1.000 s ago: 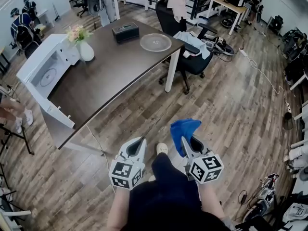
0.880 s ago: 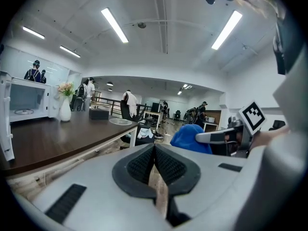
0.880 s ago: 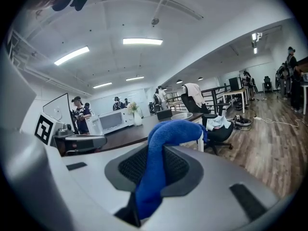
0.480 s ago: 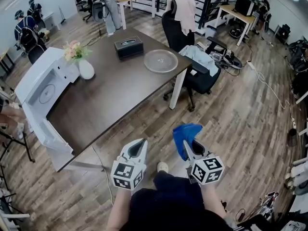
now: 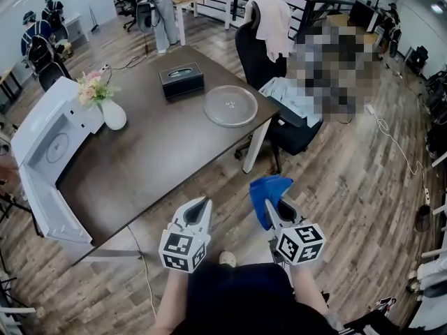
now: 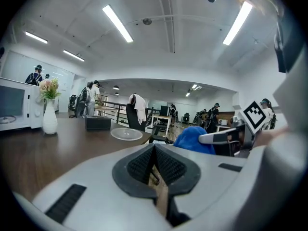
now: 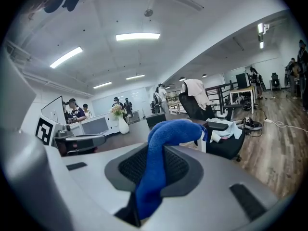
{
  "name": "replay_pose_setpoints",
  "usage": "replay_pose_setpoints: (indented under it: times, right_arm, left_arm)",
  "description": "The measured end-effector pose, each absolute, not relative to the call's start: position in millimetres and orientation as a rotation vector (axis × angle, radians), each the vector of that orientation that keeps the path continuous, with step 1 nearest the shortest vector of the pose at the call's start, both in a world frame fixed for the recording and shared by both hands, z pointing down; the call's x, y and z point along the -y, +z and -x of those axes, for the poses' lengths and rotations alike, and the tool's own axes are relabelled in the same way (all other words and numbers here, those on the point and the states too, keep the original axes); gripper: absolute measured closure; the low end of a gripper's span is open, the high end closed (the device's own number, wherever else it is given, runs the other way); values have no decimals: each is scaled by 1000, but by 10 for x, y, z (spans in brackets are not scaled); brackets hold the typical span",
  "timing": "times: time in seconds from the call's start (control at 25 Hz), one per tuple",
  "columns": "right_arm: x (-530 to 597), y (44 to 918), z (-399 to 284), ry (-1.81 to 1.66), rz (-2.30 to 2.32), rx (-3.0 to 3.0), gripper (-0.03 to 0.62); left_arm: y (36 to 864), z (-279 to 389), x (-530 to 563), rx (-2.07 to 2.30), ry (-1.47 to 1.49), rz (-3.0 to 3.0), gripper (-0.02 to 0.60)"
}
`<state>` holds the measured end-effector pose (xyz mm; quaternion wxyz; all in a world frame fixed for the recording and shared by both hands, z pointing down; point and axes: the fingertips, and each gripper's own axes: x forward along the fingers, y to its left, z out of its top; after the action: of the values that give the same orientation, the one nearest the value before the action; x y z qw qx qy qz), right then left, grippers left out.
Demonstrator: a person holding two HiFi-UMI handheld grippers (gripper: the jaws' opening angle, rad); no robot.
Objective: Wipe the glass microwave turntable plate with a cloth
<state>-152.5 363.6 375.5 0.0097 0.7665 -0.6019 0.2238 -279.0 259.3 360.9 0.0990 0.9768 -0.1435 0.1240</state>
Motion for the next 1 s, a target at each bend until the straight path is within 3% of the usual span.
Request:
replay_pose_setpoints:
  times: [0.56, 1.0]
  right_arm:
    - [-3353, 4013, 1090, 848, -2383, 1909, 528]
    - [-2456, 4011, 210, 827, -2387, 1916, 528]
  left_arm:
    - [3890, 2214, -2346, 399, 472, -2845, 577]
    - [3992, 1171, -1433, 352, 473, -2851, 577]
